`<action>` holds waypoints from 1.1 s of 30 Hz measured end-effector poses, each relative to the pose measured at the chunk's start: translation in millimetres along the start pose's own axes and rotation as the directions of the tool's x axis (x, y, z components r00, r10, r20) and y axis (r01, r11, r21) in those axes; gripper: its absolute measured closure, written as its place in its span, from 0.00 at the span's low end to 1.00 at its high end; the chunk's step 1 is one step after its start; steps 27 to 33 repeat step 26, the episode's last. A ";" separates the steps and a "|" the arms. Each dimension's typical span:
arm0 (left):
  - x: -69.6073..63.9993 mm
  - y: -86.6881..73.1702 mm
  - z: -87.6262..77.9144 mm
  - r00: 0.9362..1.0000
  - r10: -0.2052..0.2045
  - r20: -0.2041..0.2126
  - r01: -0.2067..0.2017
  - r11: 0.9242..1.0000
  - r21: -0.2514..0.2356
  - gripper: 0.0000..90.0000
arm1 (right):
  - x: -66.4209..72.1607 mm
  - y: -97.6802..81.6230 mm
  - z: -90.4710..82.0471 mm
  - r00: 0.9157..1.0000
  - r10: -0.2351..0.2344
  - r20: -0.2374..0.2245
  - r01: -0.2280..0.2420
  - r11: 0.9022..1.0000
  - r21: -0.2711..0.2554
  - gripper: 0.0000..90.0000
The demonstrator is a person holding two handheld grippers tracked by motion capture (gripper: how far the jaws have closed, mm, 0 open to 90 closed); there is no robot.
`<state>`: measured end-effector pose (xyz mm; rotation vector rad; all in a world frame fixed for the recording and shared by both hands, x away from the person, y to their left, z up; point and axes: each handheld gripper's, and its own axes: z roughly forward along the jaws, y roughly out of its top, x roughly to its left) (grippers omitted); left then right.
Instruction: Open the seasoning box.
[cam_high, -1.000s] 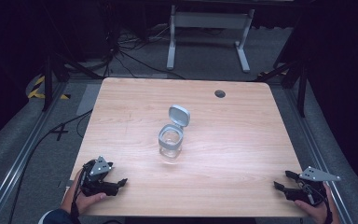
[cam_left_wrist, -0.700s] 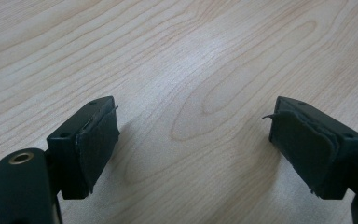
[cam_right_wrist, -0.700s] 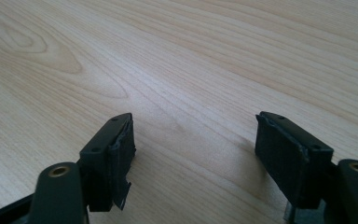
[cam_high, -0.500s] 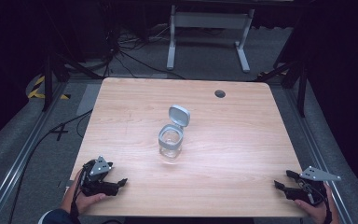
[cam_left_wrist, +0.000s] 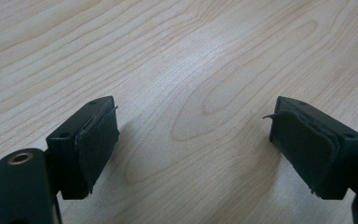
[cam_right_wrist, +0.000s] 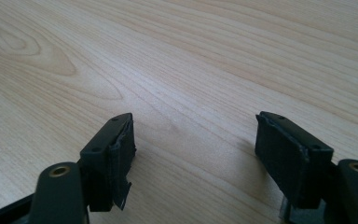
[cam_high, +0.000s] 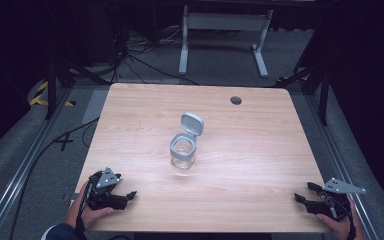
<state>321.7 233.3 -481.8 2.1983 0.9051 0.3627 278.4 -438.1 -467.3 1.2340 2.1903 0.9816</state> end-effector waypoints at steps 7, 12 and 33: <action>0.7 0.4 0.3 1.000 0.009 -0.002 -0.009 1.000 -0.002 0.17 | -0.1 0.0 -0.2 1.000 0.003 0.000 -0.003 1.000 0.002 0.32; 0.1 0.3 0.7 1.000 -0.004 -0.001 0.004 1.000 -0.004 0.17 | 0.0 0.1 -0.4 1.000 0.008 0.000 -0.008 1.000 0.004 0.32; 0.1 0.8 0.6 1.000 -0.010 -0.009 0.010 1.000 0.004 0.17 | -0.3 0.1 0.0 1.000 0.004 0.002 -0.004 1.000 0.001 0.32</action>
